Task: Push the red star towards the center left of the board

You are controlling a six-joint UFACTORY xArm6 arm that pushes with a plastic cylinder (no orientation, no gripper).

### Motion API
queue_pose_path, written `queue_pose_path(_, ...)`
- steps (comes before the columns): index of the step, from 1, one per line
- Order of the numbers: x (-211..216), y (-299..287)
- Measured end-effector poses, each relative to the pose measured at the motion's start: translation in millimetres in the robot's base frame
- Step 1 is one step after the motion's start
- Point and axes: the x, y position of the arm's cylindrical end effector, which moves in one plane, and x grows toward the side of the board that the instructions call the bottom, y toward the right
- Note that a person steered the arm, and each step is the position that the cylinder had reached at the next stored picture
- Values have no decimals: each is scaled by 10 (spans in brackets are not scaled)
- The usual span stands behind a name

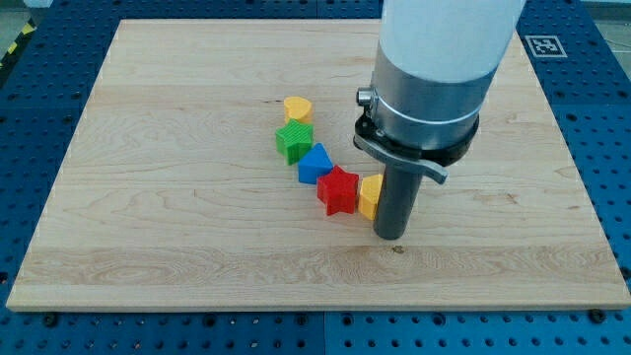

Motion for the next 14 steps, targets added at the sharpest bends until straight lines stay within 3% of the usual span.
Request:
queue_pose_path(3,-476,0)
queue_pose_path(7,-51,-572)
queue_pose_path(11,-72,-382)
queue_pose_path(14,-143,-621)
